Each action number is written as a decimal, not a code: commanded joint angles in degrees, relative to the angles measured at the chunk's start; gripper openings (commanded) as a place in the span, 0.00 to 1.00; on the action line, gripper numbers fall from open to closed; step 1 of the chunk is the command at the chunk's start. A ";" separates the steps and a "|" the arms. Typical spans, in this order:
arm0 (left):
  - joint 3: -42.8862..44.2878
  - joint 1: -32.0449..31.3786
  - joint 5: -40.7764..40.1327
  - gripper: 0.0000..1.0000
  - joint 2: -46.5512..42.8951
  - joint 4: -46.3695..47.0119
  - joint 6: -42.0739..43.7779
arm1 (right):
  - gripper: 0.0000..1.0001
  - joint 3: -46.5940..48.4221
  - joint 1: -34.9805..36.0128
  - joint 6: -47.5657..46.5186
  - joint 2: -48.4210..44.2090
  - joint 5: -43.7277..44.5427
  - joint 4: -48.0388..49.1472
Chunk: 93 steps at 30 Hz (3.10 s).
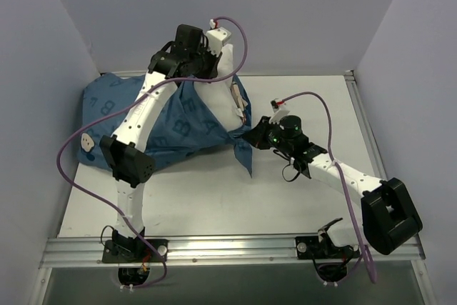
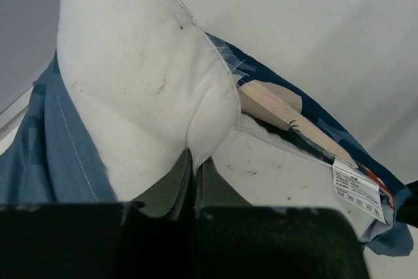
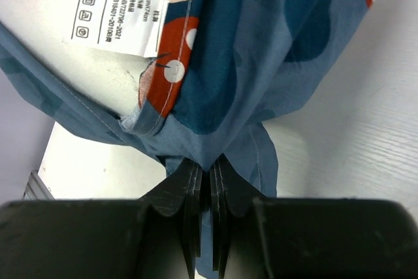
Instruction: Remove the pillowcase from the pillow
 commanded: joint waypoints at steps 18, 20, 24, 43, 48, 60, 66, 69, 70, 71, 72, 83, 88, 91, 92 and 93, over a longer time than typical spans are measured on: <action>-16.62 -1.93 1.42 0.02 -10.34 14.06 -6.85 | 0.26 10.36 -5.11 -12.07 -4.62 -3.91 -27.76; -16.62 -2.19 1.51 0.02 -9.99 14.24 -6.86 | 0.30 14.04 -5.20 -13.21 -5.14 -4.78 -31.53; -16.79 -2.63 2.13 0.02 -9.73 14.33 -6.86 | 0.35 19.15 -5.28 -13.40 -4.62 -4.61 -33.92; -16.88 -3.78 2.13 0.02 -10.17 14.06 -6.42 | 0.32 31.47 -2.47 -2.23 14.19 2.77 -25.14; -17.15 -3.78 2.04 0.02 -10.17 14.15 -6.15 | 0.33 31.29 -2.21 -1.53 13.75 3.21 -24.34; -14.95 -3.60 1.52 0.02 -10.08 13.80 -5.98 | 0.29 27.25 -0.80 -0.48 17.35 4.27 -23.29; -11.36 -1.41 -2.17 0.02 -8.85 13.54 -5.36 | 0.00 25.15 0.17 -0.38 17.10 5.31 -24.34; -7.23 2.54 -2.62 0.02 -7.71 13.10 -5.80 | 0.00 20.85 0.17 -0.65 13.51 9.88 -25.84; -6.43 3.51 -2.88 0.02 -7.62 13.01 -5.80 | 0.00 19.53 0.08 -0.65 12.62 10.67 -25.92; -4.86 5.26 -3.14 0.02 -7.44 12.92 -5.71 | 0.00 16.56 0.08 -0.56 11.65 11.55 -25.66; -4.15 5.88 -3.41 0.02 -7.35 12.83 -5.63 | 0.00 15.13 0.25 -0.21 10.16 11.73 -25.14; -1.76 8.71 2.11 0.02 -8.93 11.87 -7.91 | 0.00 7.29 1.83 -1.43 7.15 8.67 -18.37; -9.12 5.46 7.57 0.02 -12.27 12.48 -8.70 | 0.27 16.14 0.61 -5.65 8.83 4.36 -19.50; -13.61 4.32 8.45 0.02 -12.54 13.27 -9.58 | 0.62 21.51 -2.38 -7.58 4.80 4.44 -23.81; -14.41 4.05 8.46 0.02 -12.54 13.53 -9.75 | 0.68 22.58 -3.34 -7.76 2.26 4.53 -24.77; -15.03 3.70 8.54 0.02 -12.19 13.71 -9.76 | 0.70 23.37 -4.13 -7.85 1.02 4.44 -26.44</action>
